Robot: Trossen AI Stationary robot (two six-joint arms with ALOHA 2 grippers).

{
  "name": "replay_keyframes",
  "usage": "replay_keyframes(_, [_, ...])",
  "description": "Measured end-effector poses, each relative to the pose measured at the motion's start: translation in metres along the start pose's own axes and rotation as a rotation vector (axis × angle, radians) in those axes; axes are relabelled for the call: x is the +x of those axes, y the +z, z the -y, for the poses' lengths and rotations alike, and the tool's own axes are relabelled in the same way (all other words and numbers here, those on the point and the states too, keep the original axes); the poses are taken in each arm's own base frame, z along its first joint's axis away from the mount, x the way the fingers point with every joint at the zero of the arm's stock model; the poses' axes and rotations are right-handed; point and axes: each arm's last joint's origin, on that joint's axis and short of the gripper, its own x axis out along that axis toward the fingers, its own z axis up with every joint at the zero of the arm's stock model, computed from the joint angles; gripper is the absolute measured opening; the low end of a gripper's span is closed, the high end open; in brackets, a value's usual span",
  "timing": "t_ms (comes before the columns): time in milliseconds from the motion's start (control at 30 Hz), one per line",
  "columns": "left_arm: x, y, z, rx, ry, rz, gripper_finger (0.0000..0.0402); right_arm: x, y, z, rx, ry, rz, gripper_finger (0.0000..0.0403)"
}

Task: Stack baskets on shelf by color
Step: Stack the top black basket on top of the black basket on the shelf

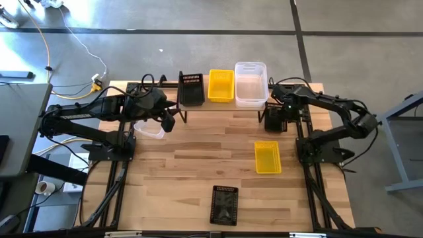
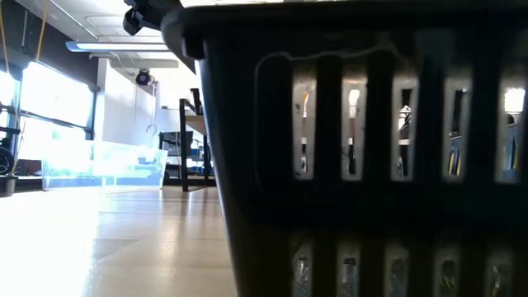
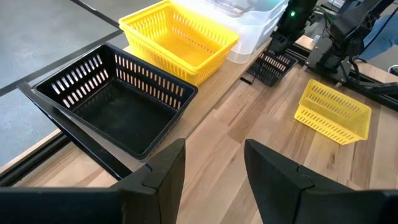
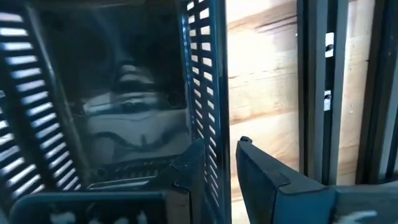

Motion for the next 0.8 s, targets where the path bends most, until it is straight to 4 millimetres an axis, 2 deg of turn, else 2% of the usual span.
replay_keyframes(167, [0.000, 0.000, 0.000, 0.000, 0.000, 0.000, 0.0154, 0.004, 0.001, -0.002, -0.011, -0.026, -0.009, 0.0072])
replay_keyframes(400, [0.000, 0.000, 0.000, 0.000, 0.000, 0.000, 0.0154, 0.005, 0.004, 0.000, -0.044, -0.040, -0.002, 0.0007])
replay_keyframes(600, [0.000, 0.000, 0.000, 0.000, 0.000, 0.000, 0.0154, 0.002, 0.003, 0.002, -0.050, -0.044, 0.018, 0.0003])
replay_keyframes(800, [0.000, 0.000, 0.000, 0.000, -0.001, -0.001, 0.0154, -0.014, -0.005, 0.013, -0.023, -0.005, 0.060, 0.0002])
